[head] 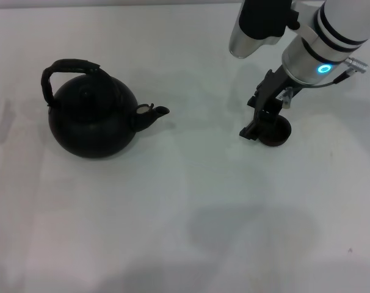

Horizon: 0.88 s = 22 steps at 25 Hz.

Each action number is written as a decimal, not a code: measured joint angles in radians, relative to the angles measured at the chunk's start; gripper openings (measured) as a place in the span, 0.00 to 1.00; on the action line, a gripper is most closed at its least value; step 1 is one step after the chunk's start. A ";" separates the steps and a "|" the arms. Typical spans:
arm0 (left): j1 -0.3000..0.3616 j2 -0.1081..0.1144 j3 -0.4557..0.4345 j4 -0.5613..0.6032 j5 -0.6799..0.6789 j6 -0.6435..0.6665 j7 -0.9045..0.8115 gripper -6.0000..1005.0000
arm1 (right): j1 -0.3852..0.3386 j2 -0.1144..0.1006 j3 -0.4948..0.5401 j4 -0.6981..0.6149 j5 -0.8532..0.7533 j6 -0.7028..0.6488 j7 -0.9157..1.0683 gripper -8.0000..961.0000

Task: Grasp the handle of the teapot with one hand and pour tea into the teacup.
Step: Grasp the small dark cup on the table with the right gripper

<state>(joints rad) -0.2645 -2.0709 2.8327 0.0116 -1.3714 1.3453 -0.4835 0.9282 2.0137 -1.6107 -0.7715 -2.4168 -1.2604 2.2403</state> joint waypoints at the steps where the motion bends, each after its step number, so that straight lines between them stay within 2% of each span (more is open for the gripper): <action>1: 0.001 0.000 0.000 0.000 0.000 0.000 -0.002 0.88 | 0.000 0.000 0.000 0.003 -0.001 0.002 0.002 0.85; 22: 0.002 -0.002 0.004 0.001 0.000 0.008 -0.007 0.88 | -0.009 0.000 -0.006 0.013 -0.023 0.013 0.010 0.88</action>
<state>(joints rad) -0.2623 -2.0725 2.8364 0.0127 -1.3714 1.3533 -0.4910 0.9194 2.0142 -1.6167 -0.7590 -2.4396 -1.2476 2.2504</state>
